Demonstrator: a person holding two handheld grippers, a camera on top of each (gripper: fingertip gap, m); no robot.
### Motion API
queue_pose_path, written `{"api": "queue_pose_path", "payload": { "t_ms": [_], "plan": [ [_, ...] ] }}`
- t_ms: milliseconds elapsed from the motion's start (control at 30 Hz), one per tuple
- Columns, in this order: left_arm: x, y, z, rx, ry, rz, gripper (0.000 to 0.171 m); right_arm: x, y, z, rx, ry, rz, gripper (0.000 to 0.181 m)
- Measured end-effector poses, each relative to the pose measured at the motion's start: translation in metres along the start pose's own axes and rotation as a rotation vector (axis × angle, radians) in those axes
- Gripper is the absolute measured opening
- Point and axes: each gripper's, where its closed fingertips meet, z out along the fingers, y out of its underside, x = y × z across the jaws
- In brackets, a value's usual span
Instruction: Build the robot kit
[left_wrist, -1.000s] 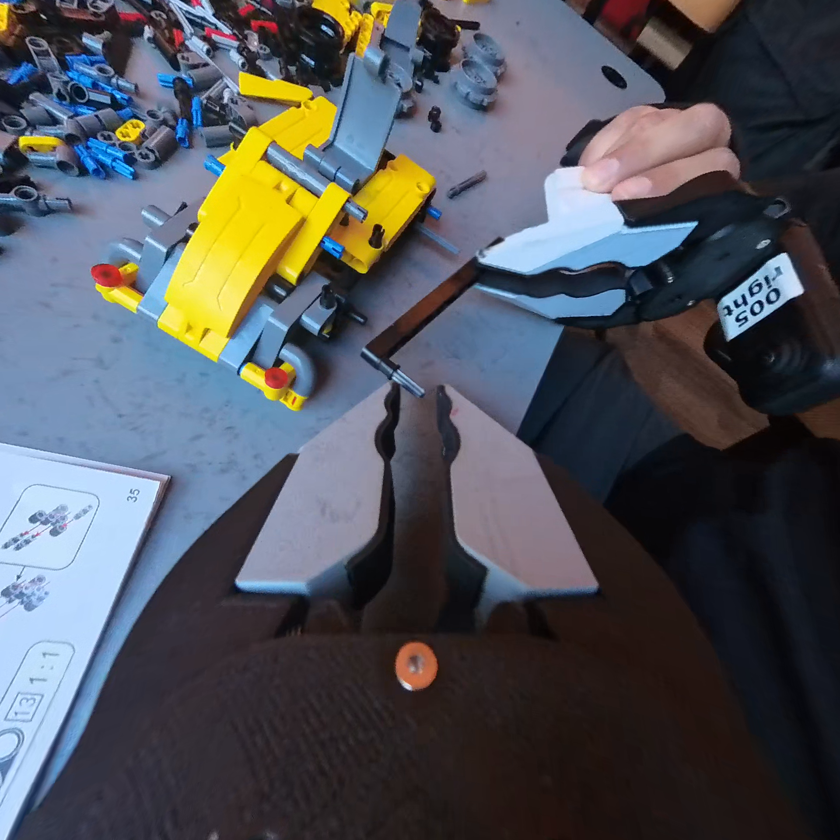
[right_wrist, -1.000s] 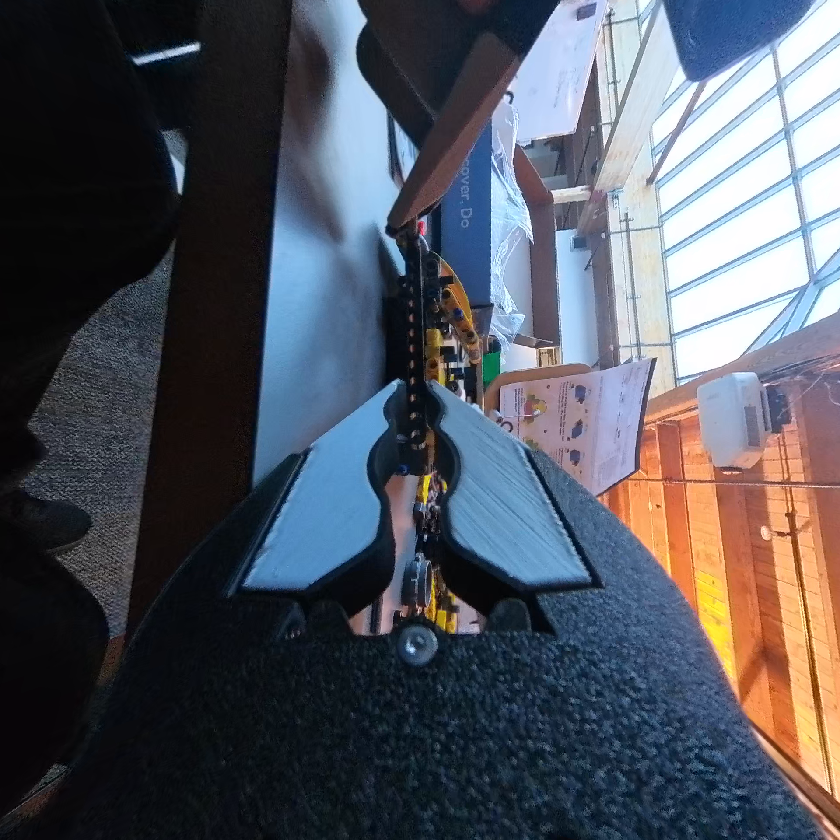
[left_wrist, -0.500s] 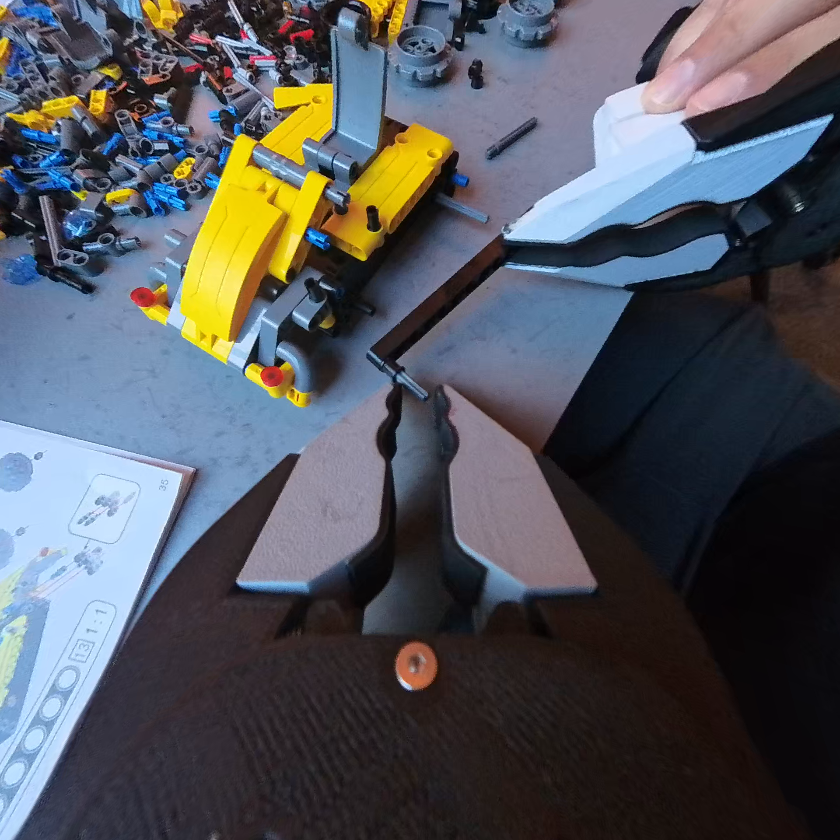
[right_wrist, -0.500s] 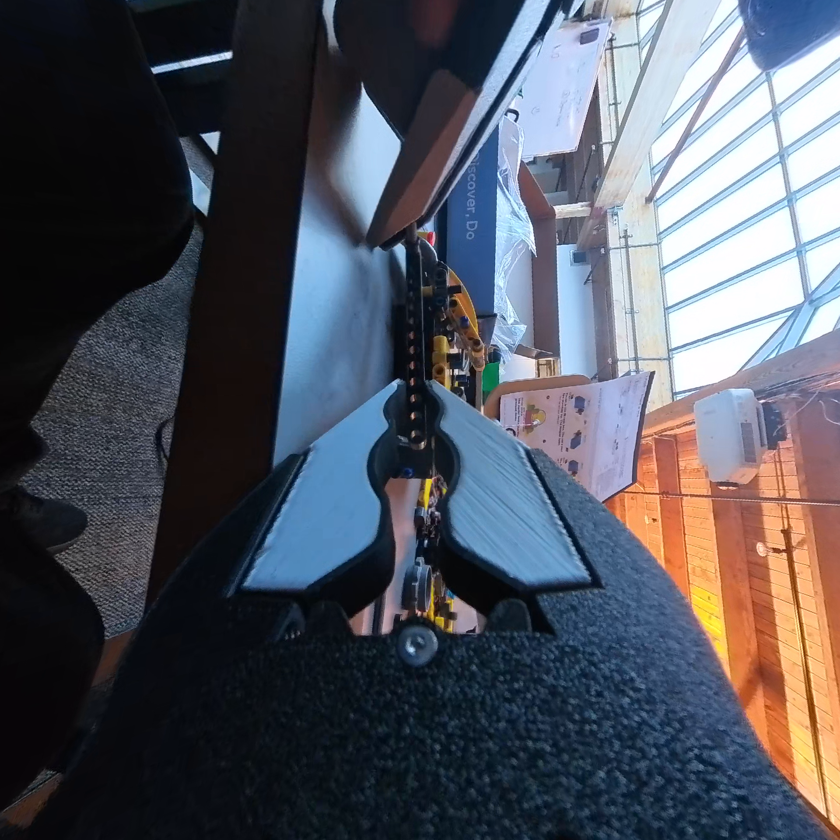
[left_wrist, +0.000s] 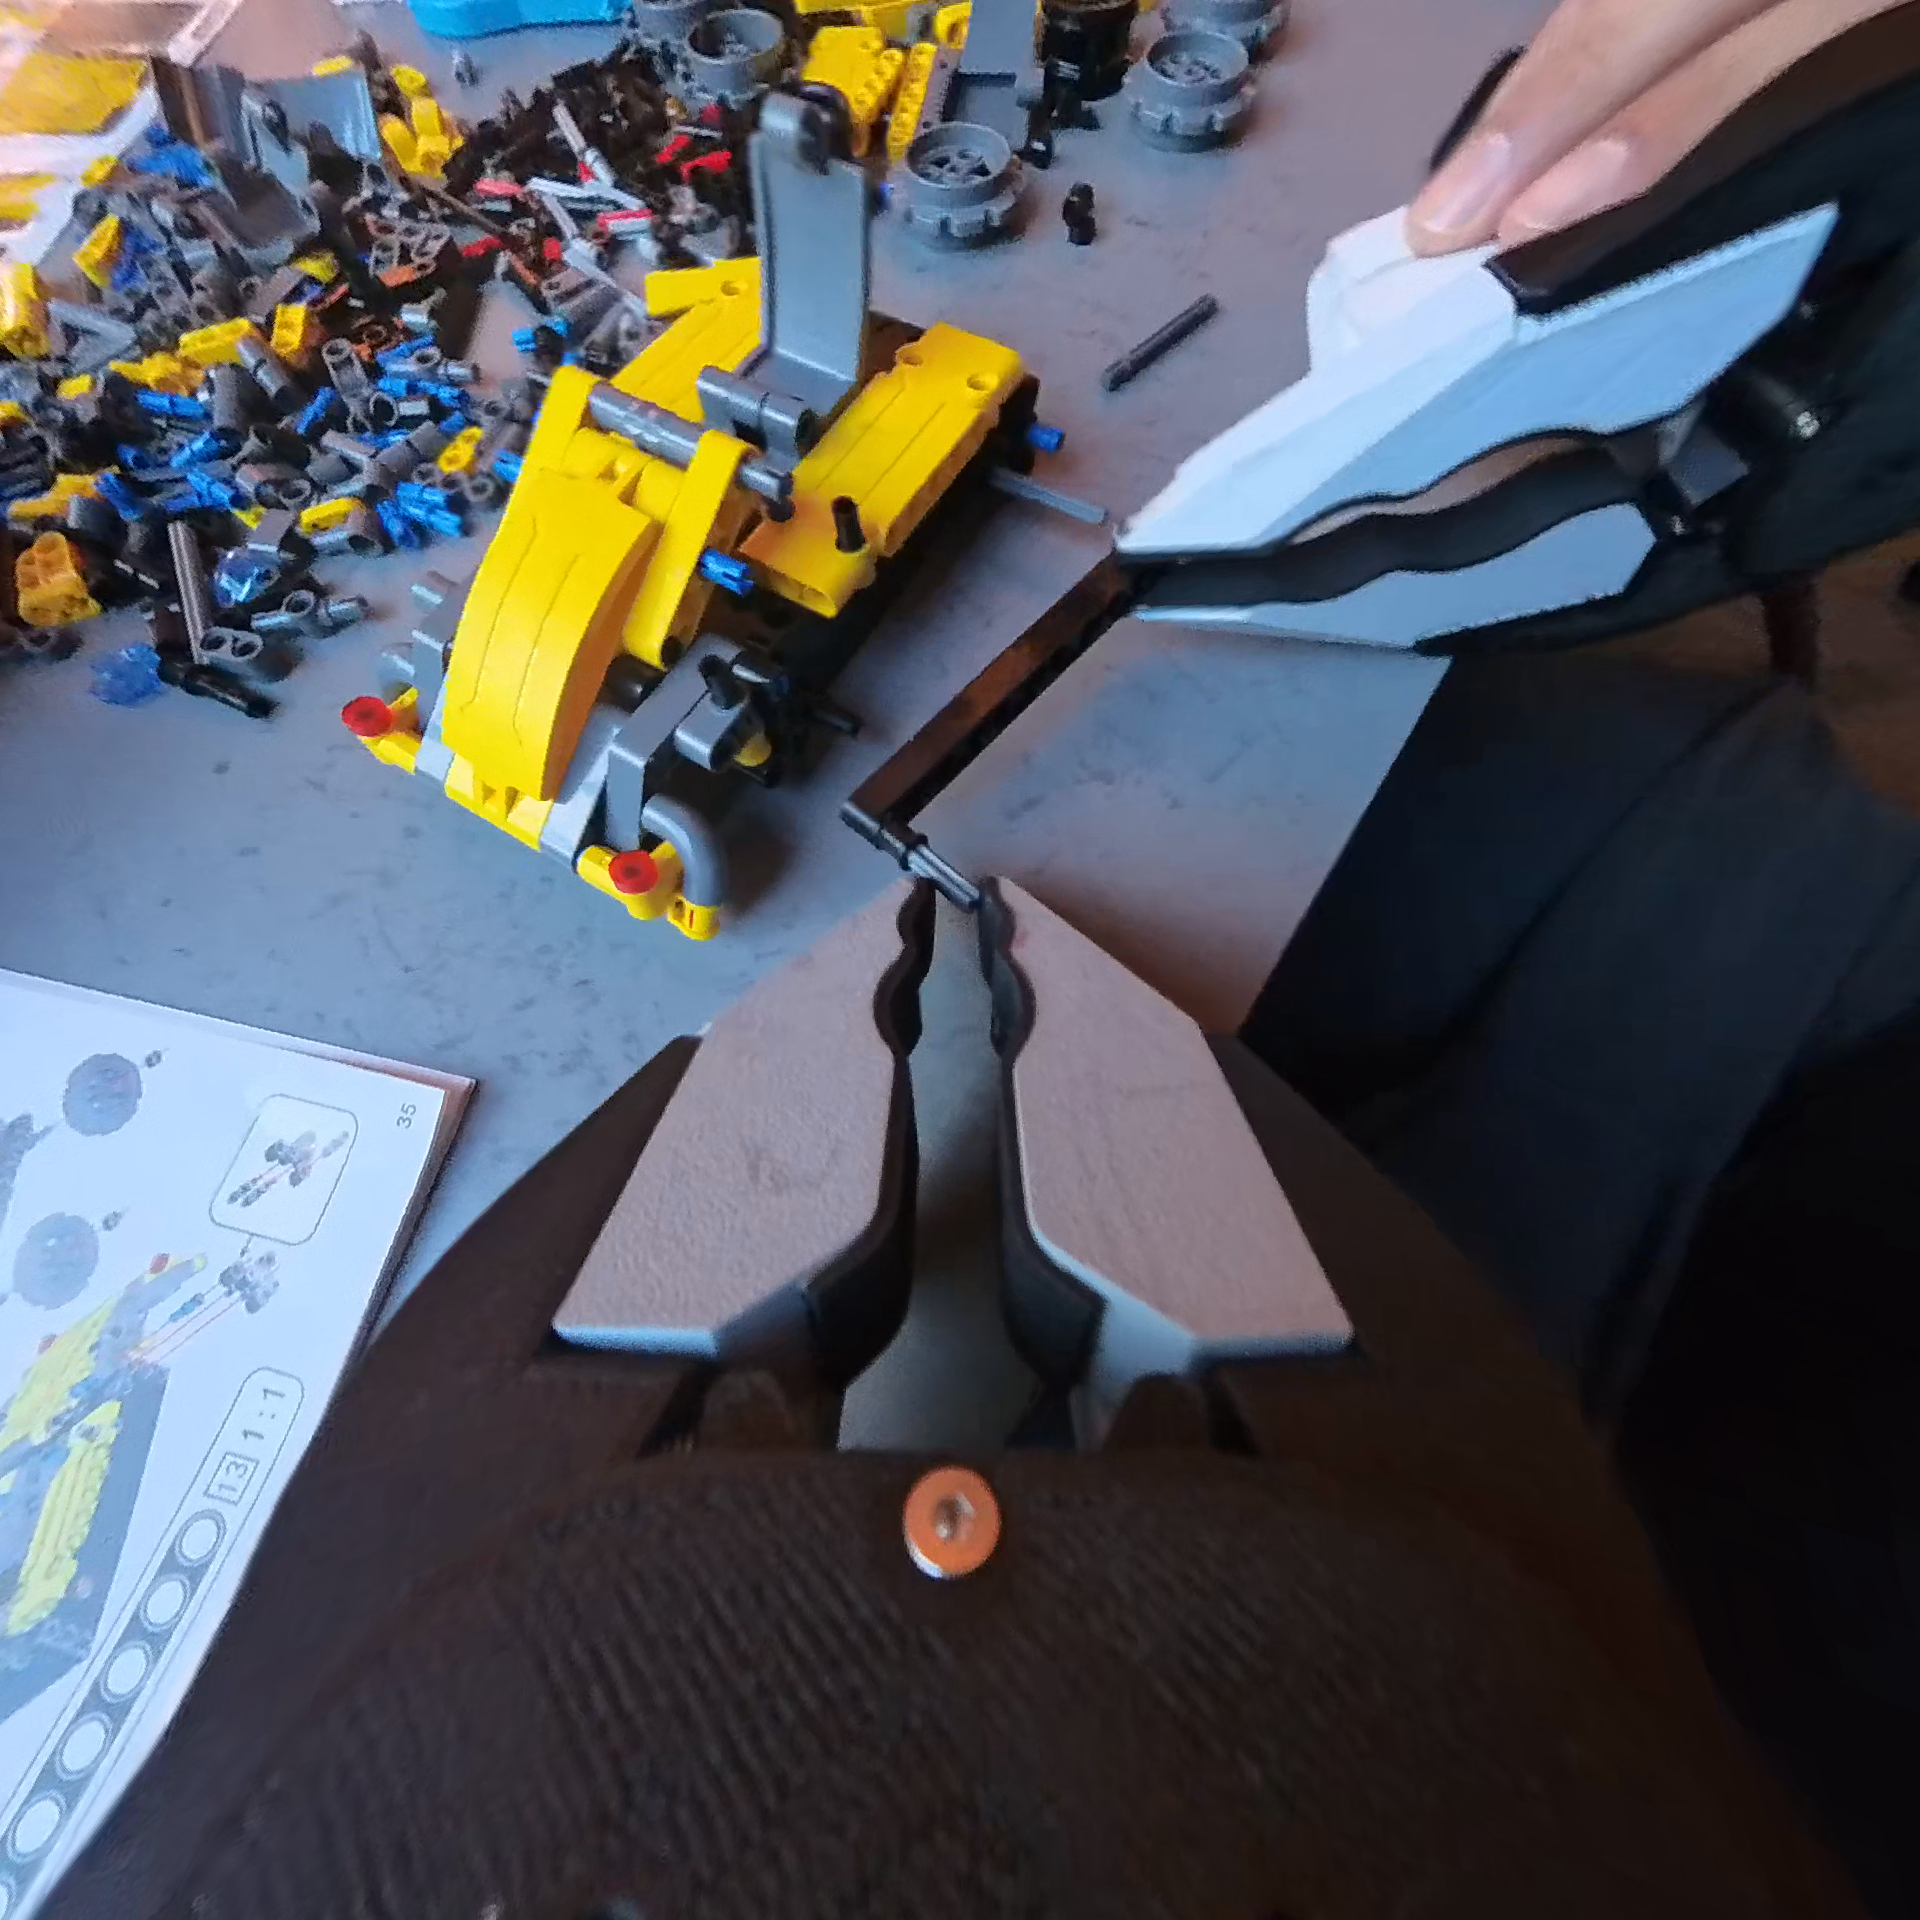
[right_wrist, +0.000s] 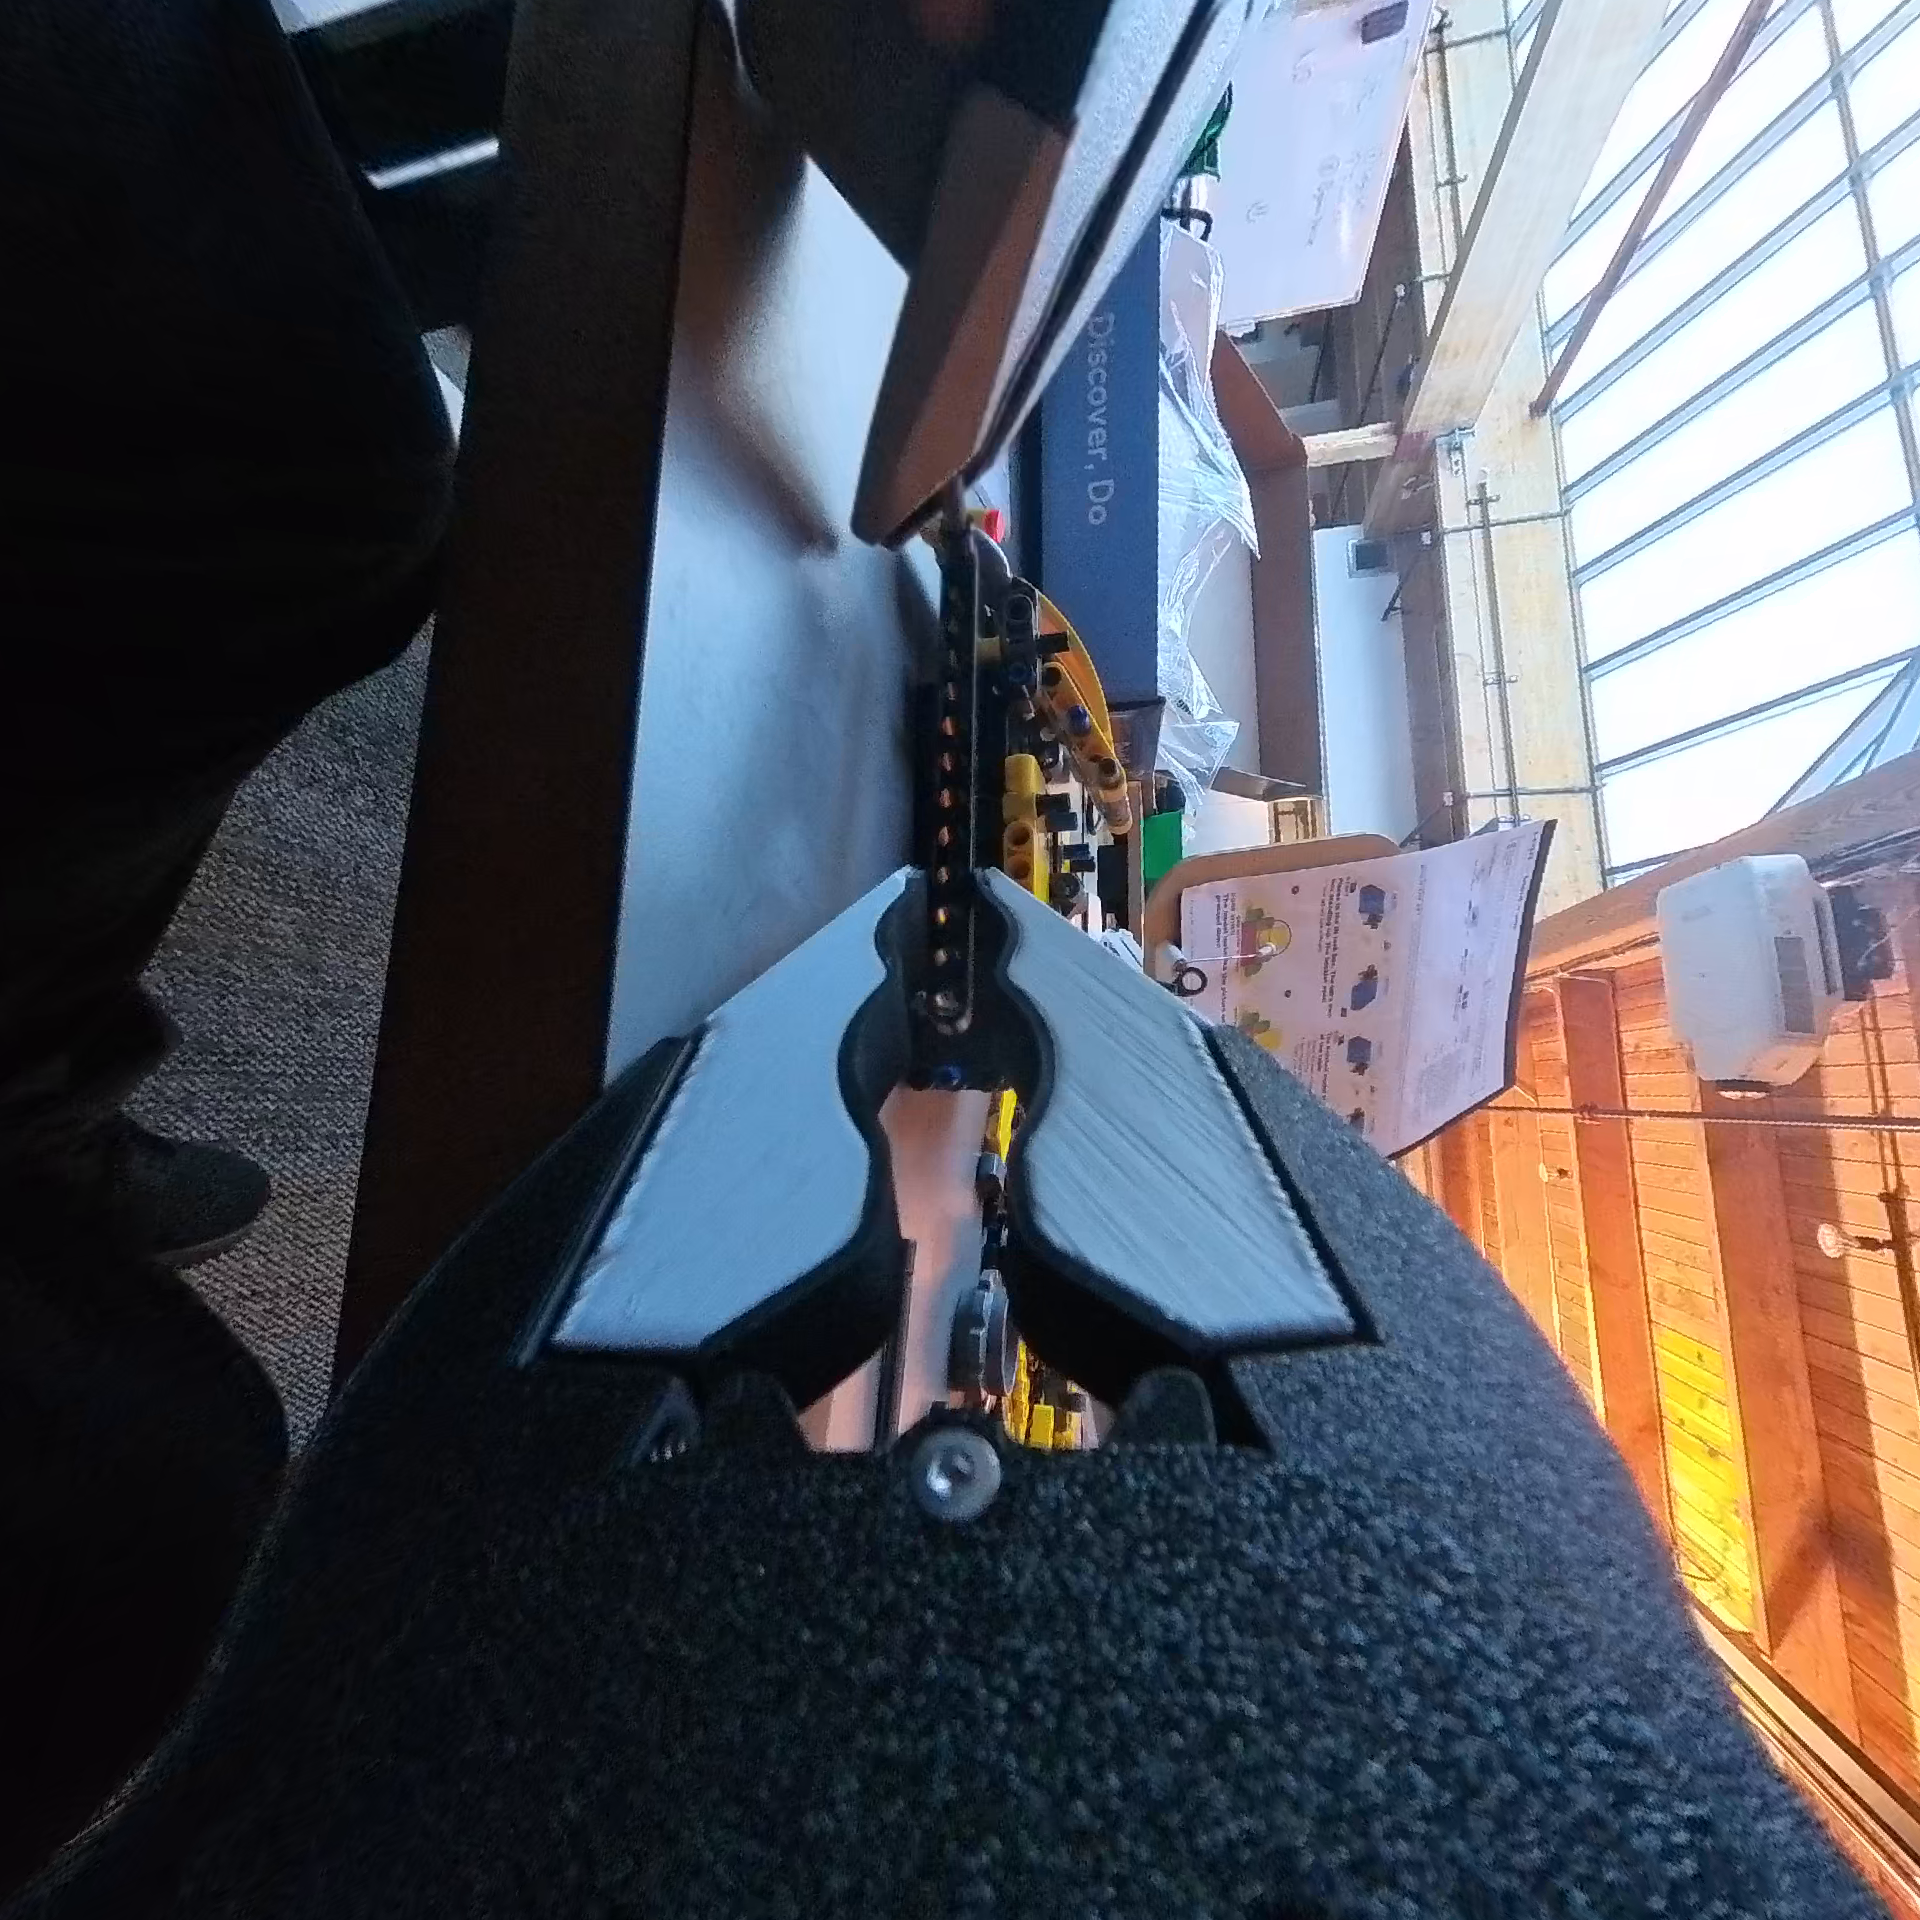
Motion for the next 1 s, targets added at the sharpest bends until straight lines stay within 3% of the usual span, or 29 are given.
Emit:
{"api": "queue_pose_path", "payload": {
  "t_ms": [600,733,867,1000],
  "plan": [
    [-0.004,-0.007,-0.007,0.087,-0.024,-0.024,0.000,-0.001,0.006,0.001,-0.005,-0.055,0.074,0.012],
    [-0.005,-0.006,-0.005,0.064,-0.029,-0.024,0.000,-0.002,0.013,0.004,-0.036,-0.074,0.102,0.002],
    [-0.009,-0.008,-0.006,0.076,-0.038,-0.062,0.000,0.013,0.026,0.003,-0.081,-0.053,0.253,0.002],
    [-0.014,-0.009,-0.007,0.090,-0.054,-0.097,0.000,0.019,0.025,-0.016,-0.138,-0.082,0.592,0.014]
  ]
}}
